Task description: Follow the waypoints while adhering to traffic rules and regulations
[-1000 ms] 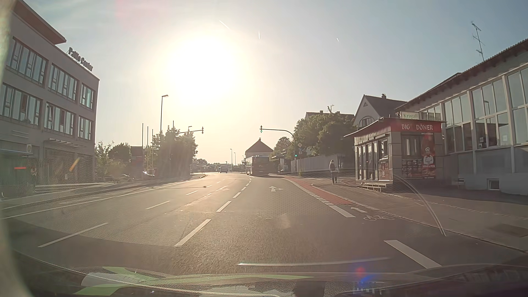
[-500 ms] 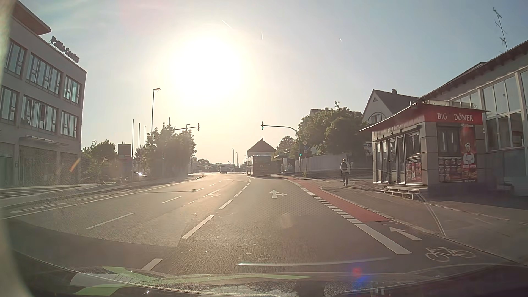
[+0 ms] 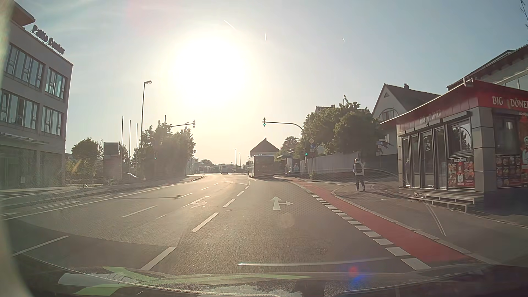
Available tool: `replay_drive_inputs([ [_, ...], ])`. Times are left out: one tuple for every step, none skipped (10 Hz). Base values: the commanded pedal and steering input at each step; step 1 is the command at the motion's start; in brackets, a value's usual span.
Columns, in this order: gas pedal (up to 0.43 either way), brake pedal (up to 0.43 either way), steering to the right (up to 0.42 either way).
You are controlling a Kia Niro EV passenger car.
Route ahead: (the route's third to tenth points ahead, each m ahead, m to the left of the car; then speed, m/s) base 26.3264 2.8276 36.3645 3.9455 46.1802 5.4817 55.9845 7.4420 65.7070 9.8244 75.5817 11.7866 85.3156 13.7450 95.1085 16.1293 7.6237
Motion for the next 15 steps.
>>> replay_drive_inputs([
  [0.000, 0.000, -0.015],
  [0.000, 0.037, -0.015],
  [0.000, 0.134, -0.014],
  [0.000, 0.152, -0.011],
  [0.000, 0.183, -0.009],
  [0.000, 0.189, -0.008],
  [0.000, 0.195, -0.008],
  [0.000, 0.195, -0.008],
  [0.000, 0.195, -0.008],
  [0.000, 0.195, -0.008],
  [0.000, 0.195, -0.008],
  [0.000, 0.195, -0.008],
  [0.000, 0.195, -0.008],
  [0.000, 0.189, -0.008],
  [0.000, 0.189, -0.009],
])
